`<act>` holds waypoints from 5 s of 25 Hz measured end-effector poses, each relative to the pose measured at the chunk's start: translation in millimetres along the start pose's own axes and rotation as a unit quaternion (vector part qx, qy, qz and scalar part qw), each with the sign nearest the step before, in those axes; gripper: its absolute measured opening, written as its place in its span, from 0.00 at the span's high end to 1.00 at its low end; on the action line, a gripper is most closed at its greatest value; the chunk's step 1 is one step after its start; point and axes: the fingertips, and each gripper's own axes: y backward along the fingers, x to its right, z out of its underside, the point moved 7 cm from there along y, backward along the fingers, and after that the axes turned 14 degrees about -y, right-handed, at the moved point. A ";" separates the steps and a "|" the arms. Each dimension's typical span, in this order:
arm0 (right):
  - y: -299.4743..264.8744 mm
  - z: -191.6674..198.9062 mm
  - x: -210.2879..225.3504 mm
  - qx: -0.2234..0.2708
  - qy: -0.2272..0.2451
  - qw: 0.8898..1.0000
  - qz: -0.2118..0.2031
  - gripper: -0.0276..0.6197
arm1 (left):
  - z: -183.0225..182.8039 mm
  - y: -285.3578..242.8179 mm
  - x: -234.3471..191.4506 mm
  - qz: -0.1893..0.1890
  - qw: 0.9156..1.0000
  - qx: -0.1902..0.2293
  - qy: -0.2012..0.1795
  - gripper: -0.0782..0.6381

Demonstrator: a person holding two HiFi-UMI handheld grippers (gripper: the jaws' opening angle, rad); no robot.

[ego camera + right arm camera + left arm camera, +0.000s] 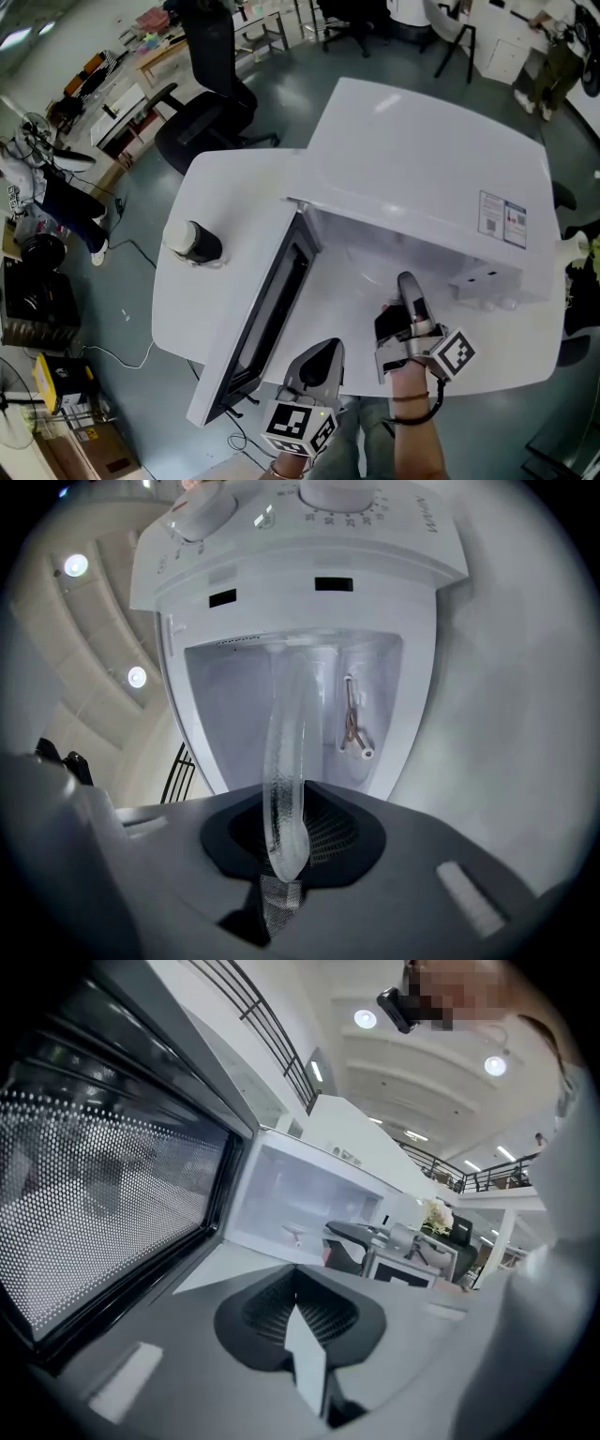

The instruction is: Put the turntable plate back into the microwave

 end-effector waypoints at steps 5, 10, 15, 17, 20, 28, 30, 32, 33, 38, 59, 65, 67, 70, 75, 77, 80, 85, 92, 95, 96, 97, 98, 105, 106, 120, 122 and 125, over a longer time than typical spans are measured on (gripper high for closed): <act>-8.7 -4.7 2.3 0.009 -0.006 1.000 -0.002 0.87 | 0.6 -4.2 -3.0 0.001 1.000 -0.002 0.007 0.89; -15.8 -8.8 4.0 0.016 -0.006 1.000 -0.001 0.87 | 0.6 -7.3 -3.3 0.007 1.000 -0.002 0.013 0.89; -22.9 -13.5 6.1 0.021 -0.006 1.000 0.000 0.87 | -0.7 -9.7 -3.3 0.011 1.000 -0.005 0.015 0.89; -24.7 -15.6 6.6 0.025 -0.005 1.000 0.004 0.87 | -0.5 -10.5 -3.4 0.014 1.000 -0.006 0.017 0.89; -27.9 -19.0 7.4 0.028 -0.004 1.000 0.007 0.87 | 0.1 -12.5 -4.6 0.017 1.000 -0.007 0.021 0.89; -37.1 -23.2 7.7 0.037 0.000 0.999 0.013 0.87 | -3.1 -17.7 -7.2 0.018 1.000 -0.006 0.016 0.89; -39.6 -23.7 7.3 0.039 -0.002 0.999 0.013 0.87 | -3.7 -19.0 -7.5 0.019 1.000 -0.006 0.015 0.89; -41.5 -24.6 7.1 0.041 -0.001 0.999 0.014 0.87 | -4.0 -20.2 -7.5 0.021 1.000 -0.006 0.014 0.89; -42.5 -25.2 7.1 0.043 -0.001 0.999 0.015 0.87 | -4.0 -20.8 -7.3 0.023 1.000 -0.006 0.014 0.89; -48.9 -27.6 4.9 0.051 -0.004 0.999 0.014 0.87 | -5.0 -21.5 -8.4 0.024 1.000 -0.009 0.015 0.89; -66.3 -40.2 7.3 0.083 -0.012 0.996 0.016 0.87 | -5.7 -26.9 -10.4 0.026 0.999 -0.012 0.018 0.89; -68.9 -42.8 7.0 0.087 -0.011 0.996 0.016 0.87 | -4.7 -27.1 -10.5 0.027 0.999 -0.014 0.019 0.89; -70.3 -44.0 7.0 0.089 -0.010 0.996 0.017 0.87 | -4.7 -28.0 -10.1 0.028 0.999 -0.014 0.020 0.89; -72.0 -45.9 7.4 0.092 -0.010 0.995 0.022 0.87 | -4.6 -29.1 -9.4 0.029 0.999 -0.015 0.020 0.89; -71.0 -47.8 11.0 0.100 -0.012 0.994 0.037 0.87 | -4.0 -29.6 -9.4 0.030 0.999 -0.015 0.021 0.89; -70.9 -47.3 12.3 0.102 -0.013 0.994 0.039 0.87 | -4.1 -30.0 -10.1 0.030 0.999 -0.015 0.021 0.89; -72.8 -47.0 12.1 0.104 -0.009 0.993 0.047 0.87 | -4.7 -31.6 -11.4 0.030 0.999 -0.015 0.021 0.89; -75.5 -46.5 7.0 0.105 0.019 0.991 0.077 0.88 | -5.6 -32.6 -9.7 0.031 0.999 -0.015 0.021 0.89; -72.4 -48.2 7.6 0.118 0.014 0.985 0.126 0.88 | -7.3 -31.8 -8.2 0.034 0.999 -0.014 0.019 0.89; -72.9 -48.5 4.8 0.113 0.028 0.985 0.131 0.87 | -7.5 -32.4 -7.6 0.035 0.999 -0.013 0.019 0.89; -73.9 -48.5 3.4 0.110 0.033 0.985 0.131 0.87 | -7.8 -32.4 -7.1 0.036 0.999 -0.013 0.018 0.89; -74.6 -48.7 2.3 0.108 0.037 0.984 0.134 0.87 | -8.2 -32.4 -6.4 0.037 0.999 -0.013 0.018 0.89; -75.0 -49.0 1.5 0.107 0.041 0.983 0.141 0.87 | -8.7 -32.4 -5.5 0.038 0.999 -0.012 0.018 0.89; -78.0 -49.8 -2.4 0.102 0.074 0.977 0.172 0.83 | -14.3 -30.9 0.2 0.044 0.999 -0.008 0.013 0.89; -77.6 -49.4 -2.4 0.101 0.073 0.976 0.177 0.82 | -15.0 -30.2 0.9 0.044 0.999 -0.008 0.013 0.89; -71.3 -53.3 -8.4 0.083 0.087 0.964 0.238 0.75 | -19.5 -25.7 12.4 0.044 0.999 0.004 0.010 0.89; -71.1 -51.3 -10.1 0.080 0.088 0.963 0.243 0.75 | -21.8 -24.7 13.9 0.046 0.999 0.007 0.009 0.89; -69.1 -48.2 -12.7 0.081 0.096 0.960 0.250 0.75 | -24.0 -22.2 15.0 0.047 0.999 0.009 0.006 0.89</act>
